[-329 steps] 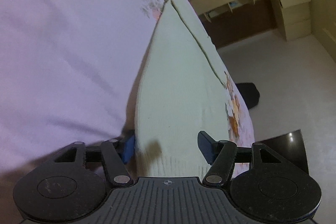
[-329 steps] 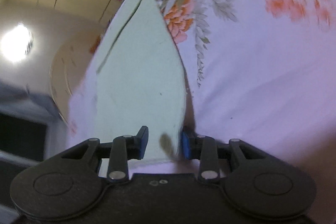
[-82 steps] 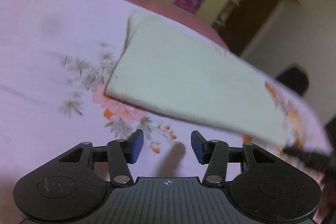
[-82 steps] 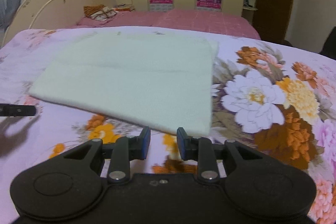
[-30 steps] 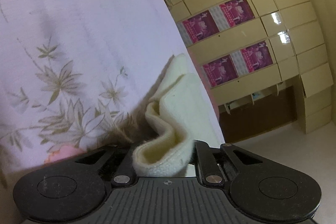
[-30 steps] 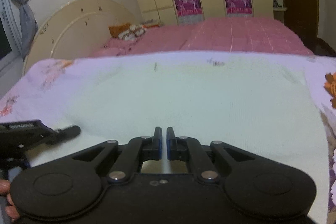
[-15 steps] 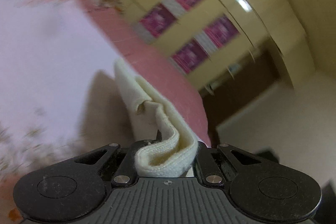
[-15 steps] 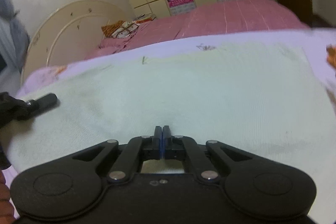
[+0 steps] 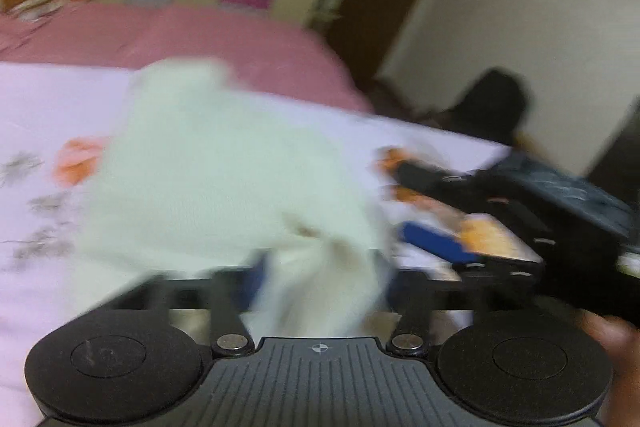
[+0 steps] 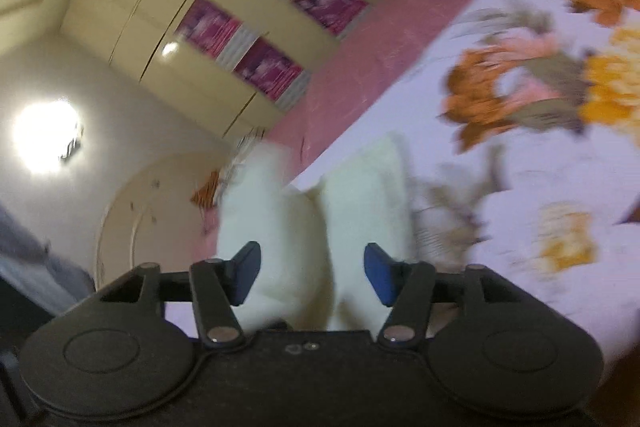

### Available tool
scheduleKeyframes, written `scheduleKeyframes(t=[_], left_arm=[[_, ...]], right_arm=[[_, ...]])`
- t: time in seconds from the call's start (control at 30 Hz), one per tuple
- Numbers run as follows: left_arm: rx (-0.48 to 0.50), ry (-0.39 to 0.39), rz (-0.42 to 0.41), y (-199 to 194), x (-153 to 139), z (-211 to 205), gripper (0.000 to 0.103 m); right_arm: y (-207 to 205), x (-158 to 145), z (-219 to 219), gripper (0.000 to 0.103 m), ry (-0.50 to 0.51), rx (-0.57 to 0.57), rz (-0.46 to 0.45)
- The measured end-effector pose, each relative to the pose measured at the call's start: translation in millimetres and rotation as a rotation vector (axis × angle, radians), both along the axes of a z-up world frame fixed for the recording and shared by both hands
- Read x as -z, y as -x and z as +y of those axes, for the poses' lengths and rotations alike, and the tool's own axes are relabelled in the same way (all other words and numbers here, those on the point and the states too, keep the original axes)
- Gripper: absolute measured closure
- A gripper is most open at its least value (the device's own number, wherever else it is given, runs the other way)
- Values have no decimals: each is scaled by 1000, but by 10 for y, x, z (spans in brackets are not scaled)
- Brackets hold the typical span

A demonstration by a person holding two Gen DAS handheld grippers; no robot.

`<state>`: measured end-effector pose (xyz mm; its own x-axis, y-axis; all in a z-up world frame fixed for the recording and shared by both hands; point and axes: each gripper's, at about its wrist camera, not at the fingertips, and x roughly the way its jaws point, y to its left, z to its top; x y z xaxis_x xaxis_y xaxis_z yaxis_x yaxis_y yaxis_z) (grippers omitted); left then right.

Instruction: Fold small clothes

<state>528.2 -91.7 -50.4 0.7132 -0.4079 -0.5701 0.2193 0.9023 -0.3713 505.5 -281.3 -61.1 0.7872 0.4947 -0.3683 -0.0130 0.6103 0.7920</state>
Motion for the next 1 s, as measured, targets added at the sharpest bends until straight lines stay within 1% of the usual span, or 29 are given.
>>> scheduleKeyframes(t=[0.03,0.07,0.1,0.17,0.2,0.23,0.27,0.3,0.37,0.4,0.5,0.57,0.6,0.63,0.67,0.77,0.83,0.87,0.9,1.0], left_arm=[[11,9,-59,125,-103,24,31],[15,15,-91,207,-195,98,31],[-6,32,-107,254,-268,228,31],[-100,51,-122,256,-325,570,31],[-148,36,-123,216,-312,750,31],[-206,12,-96,137,-285,944,31],[-253,9,-67,87,-231,1116,31],[-289,22,-45,7,-181,1278,31],[-316,20,13,-113,-63,1488,31],[-311,11,41,-159,-3,1551,31],[-268,-23,98,-244,157,1512,31],[-252,-31,108,-181,295,1473,31],[-256,-27,97,-151,310,1484,31],[-260,-23,91,-136,327,1417,31],[-265,-19,87,-147,348,1436,31],[-285,-25,59,-110,359,1367,31],[-288,-42,41,-137,337,1344,31],[-284,-47,43,-246,384,1326,31],[-279,-51,44,-269,387,1328,31],[-265,-66,42,-322,409,1301,31]], right_arm=[[28,17,-122,46,-15,14,5],[61,42,-200,46,-30,20,8],[92,61,-276,47,-50,23,10],[115,75,-324,48,-65,12,1],[124,80,-311,49,-65,0,-3],[121,84,-278,50,-64,-15,-2],[115,91,-237,50,-63,-33,-2],[88,95,-163,51,-59,-60,-4],[4,53,3,52,-29,-100,-4],[-30,42,90,53,-1,-123,0],[-130,41,320,55,92,-159,33],[-204,66,428,56,153,-164,68],[-224,80,462,57,163,-169,77],[-214,97,485,57,157,-178,81],[-227,103,515,57,148,-191,81],[-280,81,623,61,136,-248,66],[-312,54,651,63,146,-243,55],[-334,56,645,65,146,-230,58],[-369,72,623,67,135,-212,63],[-499,120,595,67,94,-202,69]])
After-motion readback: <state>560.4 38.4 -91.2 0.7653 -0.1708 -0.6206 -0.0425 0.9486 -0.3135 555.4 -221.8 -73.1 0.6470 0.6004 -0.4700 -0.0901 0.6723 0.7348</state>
